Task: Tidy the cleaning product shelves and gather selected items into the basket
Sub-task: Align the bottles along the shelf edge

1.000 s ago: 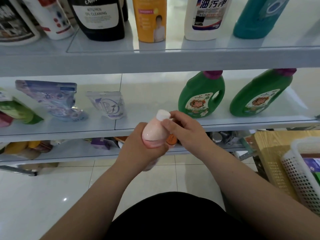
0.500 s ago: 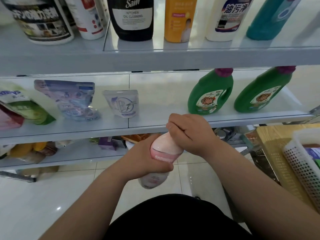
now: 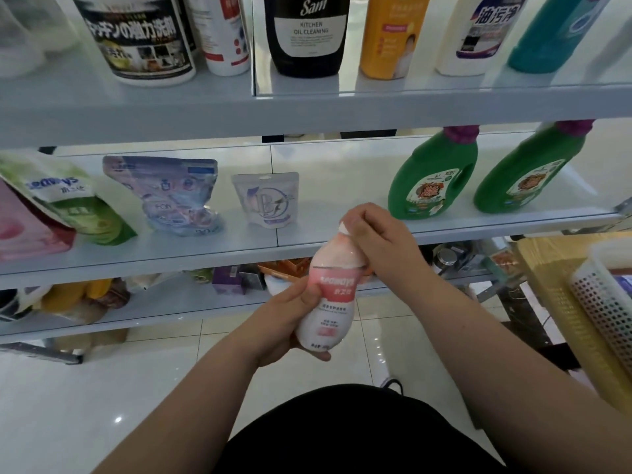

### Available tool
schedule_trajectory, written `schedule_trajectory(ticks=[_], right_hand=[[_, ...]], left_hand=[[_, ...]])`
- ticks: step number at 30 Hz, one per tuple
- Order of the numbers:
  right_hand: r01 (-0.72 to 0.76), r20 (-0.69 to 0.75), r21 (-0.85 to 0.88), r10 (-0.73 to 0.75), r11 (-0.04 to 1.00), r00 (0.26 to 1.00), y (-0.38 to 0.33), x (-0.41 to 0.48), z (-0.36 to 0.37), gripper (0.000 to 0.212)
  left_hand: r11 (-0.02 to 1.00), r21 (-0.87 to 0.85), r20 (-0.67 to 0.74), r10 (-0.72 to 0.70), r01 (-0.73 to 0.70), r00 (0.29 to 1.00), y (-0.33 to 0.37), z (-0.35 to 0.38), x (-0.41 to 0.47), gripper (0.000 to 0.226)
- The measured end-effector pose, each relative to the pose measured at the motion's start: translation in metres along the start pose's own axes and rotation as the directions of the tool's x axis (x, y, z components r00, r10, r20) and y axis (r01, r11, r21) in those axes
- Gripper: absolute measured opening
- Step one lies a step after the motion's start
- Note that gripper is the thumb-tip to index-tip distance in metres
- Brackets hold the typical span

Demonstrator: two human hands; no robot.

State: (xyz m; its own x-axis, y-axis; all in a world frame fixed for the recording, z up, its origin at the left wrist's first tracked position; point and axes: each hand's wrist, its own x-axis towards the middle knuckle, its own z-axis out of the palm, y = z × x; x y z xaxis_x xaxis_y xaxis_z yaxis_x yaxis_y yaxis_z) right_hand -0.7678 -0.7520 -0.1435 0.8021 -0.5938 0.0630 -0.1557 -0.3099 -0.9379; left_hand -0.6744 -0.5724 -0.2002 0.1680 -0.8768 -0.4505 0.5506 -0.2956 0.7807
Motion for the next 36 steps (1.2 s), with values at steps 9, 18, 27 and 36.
schedule_trajectory(ticks=[9, 18, 27, 36], right_hand=[[-0.366, 0.227, 0.275, 0.310, 0.889, 0.923, 0.043, -0.015, 0.020, 0.050], [-0.398, 0.106, 0.158, 0.385, 0.904, 0.917, 0.068, 0.029, 0.000, 0.087], [-0.316, -0.024, 0.024, 0.317, 0.948, 0.948, 0.104, 0.113, -0.014, 0.078], [-0.188, -0.017, -0.131, 0.187, 0.973, 0.982, 0.133, 0.172, -0.005, 0.077]], left_hand=[[0.996, -0.079, -0.180, 0.036, -0.051, 0.983, -0.013, -0.014, 0.022, 0.040], [0.983, 0.183, -0.366, 0.096, -0.030, 0.926, 0.011, 0.001, 0.085, 0.041], [0.564, 0.798, -0.449, 0.323, 0.212, 0.833, 0.024, -0.042, 0.160, 0.039], [-0.162, 0.909, -0.369, 0.112, 0.384, 0.922, -0.005, -0.076, 0.179, 0.087]])
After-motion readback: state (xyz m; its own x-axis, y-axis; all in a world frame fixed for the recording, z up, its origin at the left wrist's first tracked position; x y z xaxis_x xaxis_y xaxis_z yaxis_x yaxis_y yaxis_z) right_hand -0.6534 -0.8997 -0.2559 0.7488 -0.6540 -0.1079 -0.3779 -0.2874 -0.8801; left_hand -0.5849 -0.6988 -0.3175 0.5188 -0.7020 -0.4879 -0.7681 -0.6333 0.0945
